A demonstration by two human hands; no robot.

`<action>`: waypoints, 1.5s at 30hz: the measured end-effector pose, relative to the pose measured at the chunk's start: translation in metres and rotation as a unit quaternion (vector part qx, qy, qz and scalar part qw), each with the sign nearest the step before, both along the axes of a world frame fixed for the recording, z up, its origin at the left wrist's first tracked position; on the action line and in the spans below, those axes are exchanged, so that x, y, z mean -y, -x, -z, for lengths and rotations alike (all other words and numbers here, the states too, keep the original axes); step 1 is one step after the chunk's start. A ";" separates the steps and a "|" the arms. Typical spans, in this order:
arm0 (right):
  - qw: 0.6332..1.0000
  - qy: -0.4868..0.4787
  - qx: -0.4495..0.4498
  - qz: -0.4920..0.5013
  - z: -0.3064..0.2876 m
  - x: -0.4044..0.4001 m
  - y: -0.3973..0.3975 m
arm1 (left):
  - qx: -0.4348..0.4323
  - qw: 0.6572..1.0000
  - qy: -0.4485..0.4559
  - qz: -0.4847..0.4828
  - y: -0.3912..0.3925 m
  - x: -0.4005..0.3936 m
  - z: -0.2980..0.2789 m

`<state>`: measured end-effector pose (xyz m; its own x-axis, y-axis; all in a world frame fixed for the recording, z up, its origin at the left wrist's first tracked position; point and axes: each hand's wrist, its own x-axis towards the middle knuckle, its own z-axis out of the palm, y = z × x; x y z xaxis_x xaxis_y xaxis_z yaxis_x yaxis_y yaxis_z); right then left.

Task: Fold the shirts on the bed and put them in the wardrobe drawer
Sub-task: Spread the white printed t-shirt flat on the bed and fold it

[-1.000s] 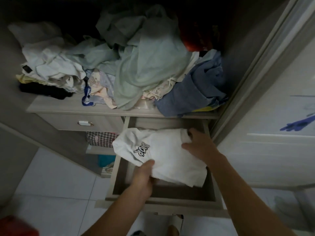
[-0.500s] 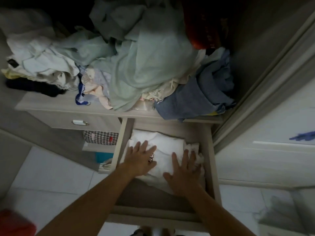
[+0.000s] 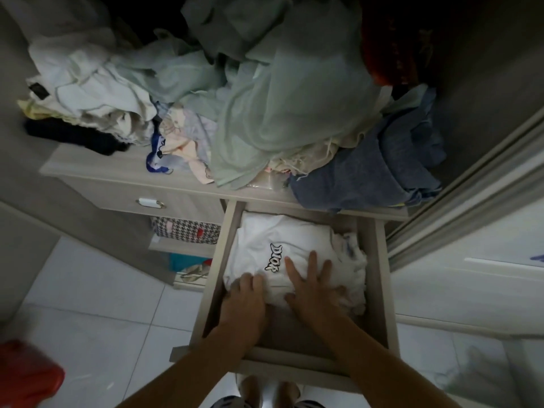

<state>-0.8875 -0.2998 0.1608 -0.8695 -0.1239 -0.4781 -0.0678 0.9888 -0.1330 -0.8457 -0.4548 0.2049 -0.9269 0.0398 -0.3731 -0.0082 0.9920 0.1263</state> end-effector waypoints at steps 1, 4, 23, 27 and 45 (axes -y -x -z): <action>1.000 -0.004 -0.006 0.008 0.001 0.002 0.007 | 0.035 0.999 -0.022 -0.001 -0.001 0.003 0.000; 0.999 -0.021 -0.033 0.019 0.004 0.007 0.030 | 0.115 0.991 -0.054 0.036 0.001 0.006 0.002; 0.997 -0.027 -0.075 -0.012 -0.001 -0.006 0.089 | 0.207 0.975 -0.053 0.063 -0.029 0.011 0.006; 0.993 0.033 -0.109 -0.019 -0.013 -0.004 0.054 | 0.158 0.984 -0.069 0.048 -0.027 0.011 0.007; 0.570 0.525 -0.267 0.573 -0.149 -0.079 -0.184 | 0.164 0.714 -0.669 -0.126 -0.031 -0.103 -0.068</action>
